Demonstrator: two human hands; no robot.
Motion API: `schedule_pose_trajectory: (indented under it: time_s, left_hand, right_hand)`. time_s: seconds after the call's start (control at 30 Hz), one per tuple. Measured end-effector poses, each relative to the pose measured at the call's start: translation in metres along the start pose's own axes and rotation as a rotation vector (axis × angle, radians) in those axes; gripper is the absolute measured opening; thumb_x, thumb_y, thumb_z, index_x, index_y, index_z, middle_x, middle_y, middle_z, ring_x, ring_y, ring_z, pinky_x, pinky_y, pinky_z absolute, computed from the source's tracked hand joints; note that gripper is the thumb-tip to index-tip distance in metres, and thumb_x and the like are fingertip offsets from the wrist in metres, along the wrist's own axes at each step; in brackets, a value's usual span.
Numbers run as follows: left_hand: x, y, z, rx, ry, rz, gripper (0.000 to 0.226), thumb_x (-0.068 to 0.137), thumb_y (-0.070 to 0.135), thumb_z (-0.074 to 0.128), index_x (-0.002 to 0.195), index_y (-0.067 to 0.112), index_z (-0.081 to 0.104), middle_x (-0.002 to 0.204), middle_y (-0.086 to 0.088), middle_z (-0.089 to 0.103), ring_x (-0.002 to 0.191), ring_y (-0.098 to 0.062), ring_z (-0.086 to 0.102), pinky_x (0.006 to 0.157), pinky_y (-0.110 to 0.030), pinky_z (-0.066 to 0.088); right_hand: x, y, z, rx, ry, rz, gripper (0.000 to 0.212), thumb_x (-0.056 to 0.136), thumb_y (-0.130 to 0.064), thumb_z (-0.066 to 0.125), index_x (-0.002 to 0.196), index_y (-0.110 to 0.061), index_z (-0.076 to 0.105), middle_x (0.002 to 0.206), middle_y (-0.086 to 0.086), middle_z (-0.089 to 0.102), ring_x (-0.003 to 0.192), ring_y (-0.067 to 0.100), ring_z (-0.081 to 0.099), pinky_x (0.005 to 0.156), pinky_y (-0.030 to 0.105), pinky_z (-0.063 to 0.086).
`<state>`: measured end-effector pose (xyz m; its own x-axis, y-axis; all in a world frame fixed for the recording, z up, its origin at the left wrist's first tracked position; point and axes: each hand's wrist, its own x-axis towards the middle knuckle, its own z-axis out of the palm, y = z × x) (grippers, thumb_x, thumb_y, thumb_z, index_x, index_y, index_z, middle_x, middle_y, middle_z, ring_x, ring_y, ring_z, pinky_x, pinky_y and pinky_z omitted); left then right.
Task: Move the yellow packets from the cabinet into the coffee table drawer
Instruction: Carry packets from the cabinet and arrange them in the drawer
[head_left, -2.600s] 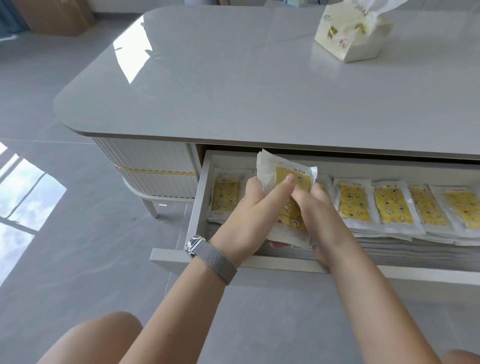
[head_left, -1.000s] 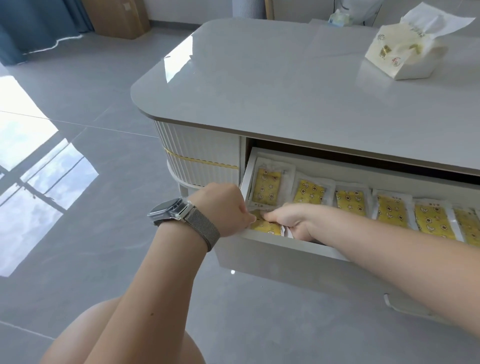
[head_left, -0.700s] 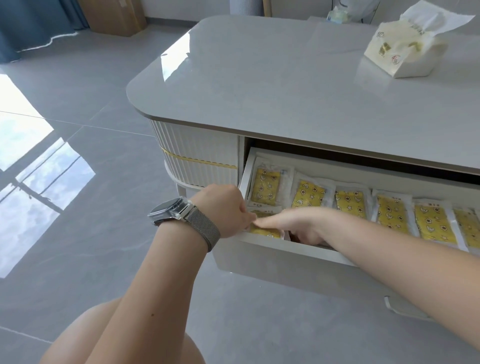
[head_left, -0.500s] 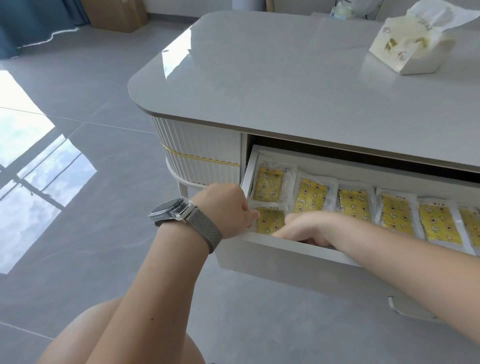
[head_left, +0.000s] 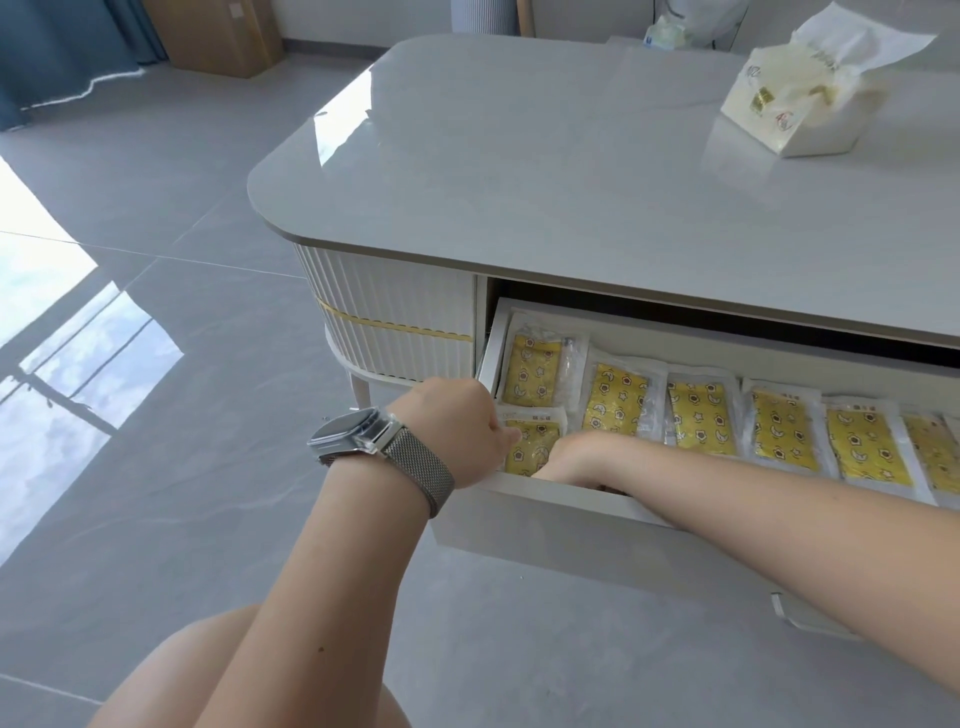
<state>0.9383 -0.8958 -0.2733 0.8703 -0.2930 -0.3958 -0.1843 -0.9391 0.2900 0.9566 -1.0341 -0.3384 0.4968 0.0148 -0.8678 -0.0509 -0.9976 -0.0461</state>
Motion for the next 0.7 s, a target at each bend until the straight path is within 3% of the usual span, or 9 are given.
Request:
schedule_pose_trajectory:
  time_s: [0.07,0.17,0.23,0.3,0.37,0.47,0.53,0.6,0.7]
  left_hand:
    - [0.0,0.001,0.0,0.005,-0.018,0.0,0.041,0.099,0.042,0.045,0.098,0.014,0.074,0.072,0.0,0.058,0.063,-0.013,0.05,0.065,-0.025,0.046]
    - [0.001,0.003,0.001,-0.004,-0.031,0.002,0.041,0.099,0.043,0.045,0.1,0.013,0.074,0.079,-0.002,0.06,0.069,-0.015,0.054,0.068,-0.026,0.048]
    - [0.002,0.003,0.002,-0.006,-0.029,0.011,0.041,0.099,0.043,0.045,0.1,0.013,0.074,0.079,-0.002,0.061,0.068,-0.014,0.054,0.069,-0.025,0.048]
    - [0.002,0.002,0.003,-0.008,-0.021,0.029,0.041,0.099,0.042,0.045,0.098,0.014,0.075,0.083,-0.003,0.067,0.069,-0.015,0.057,0.07,-0.026,0.051]
    - [0.002,0.002,0.005,-0.015,0.002,0.058,0.04,0.1,0.041,0.045,0.097,0.014,0.075,0.088,-0.006,0.071,0.071,-0.016,0.059,0.071,-0.027,0.052]
    - [0.0,0.004,0.004,-0.012,0.053,0.089,0.037,0.1,0.04,0.045,0.099,0.016,0.073,0.087,-0.004,0.069,0.074,-0.016,0.062,0.073,-0.028,0.055]
    - [-0.001,0.005,0.005,-0.008,0.091,0.117,0.035,0.099,0.04,0.045,0.102,0.018,0.072,0.092,-0.001,0.07,0.082,-0.017,0.065,0.08,-0.034,0.057]
    - [-0.003,0.008,0.01,0.013,0.114,0.139,0.034,0.099,0.041,0.044,0.102,0.02,0.07,0.096,0.001,0.07,0.086,-0.017,0.066,0.082,-0.036,0.057]
    - [-0.008,0.023,0.02,0.085,0.163,0.189,0.033,0.099,0.042,0.039,0.105,0.025,0.067,0.103,0.007,0.066,0.092,-0.015,0.064,0.083,-0.035,0.055]
  right_hand:
    - [-0.008,-0.001,-0.002,0.007,-0.062,-0.013,0.055,0.104,-0.041,0.033,0.15,-0.01,0.03,0.149,0.01,0.038,0.124,0.027,0.045,0.088,0.029,0.035]
    - [-0.014,-0.001,-0.003,0.003,-0.14,-0.055,0.053,0.104,-0.039,0.033,0.148,-0.009,0.033,0.154,0.009,0.036,0.139,0.026,0.038,0.105,0.034,0.037]
    - [-0.016,0.0,-0.003,0.044,-0.202,-0.081,0.046,0.103,-0.038,0.036,0.138,-0.009,0.044,0.135,0.012,0.052,0.123,0.023,0.053,0.1,0.033,0.042]
    - [-0.019,0.002,-0.006,0.042,-0.196,-0.067,0.03,0.102,-0.037,0.038,0.107,-0.013,0.054,0.094,0.003,0.052,0.078,0.016,0.052,0.071,0.023,0.04]
    - [-0.025,0.006,-0.008,-0.006,-0.068,-0.024,0.028,0.101,-0.037,0.041,0.088,-0.014,0.049,0.075,0.0,0.039,0.06,0.013,0.042,0.056,0.02,0.034]
    - [-0.032,0.023,0.0,-0.011,0.23,-0.021,0.034,0.094,-0.043,0.049,0.09,-0.011,0.059,0.076,0.004,0.054,0.06,0.016,0.052,0.056,0.024,0.042]
    - [-0.047,0.046,0.006,0.121,0.485,-0.066,0.034,0.091,-0.048,0.05,0.091,-0.018,0.066,0.085,-0.002,0.064,0.076,0.015,0.063,0.068,0.028,0.051]
    - [-0.076,0.08,0.014,0.343,0.612,-0.099,0.015,0.092,-0.044,0.052,0.095,-0.034,0.063,0.09,-0.015,0.064,0.083,0.01,0.063,0.079,0.029,0.053]
    - [-0.105,0.138,0.045,0.677,0.795,-0.049,0.005,0.092,-0.042,0.055,0.093,-0.04,0.059,0.084,-0.021,0.07,0.076,0.007,0.067,0.073,0.028,0.052]
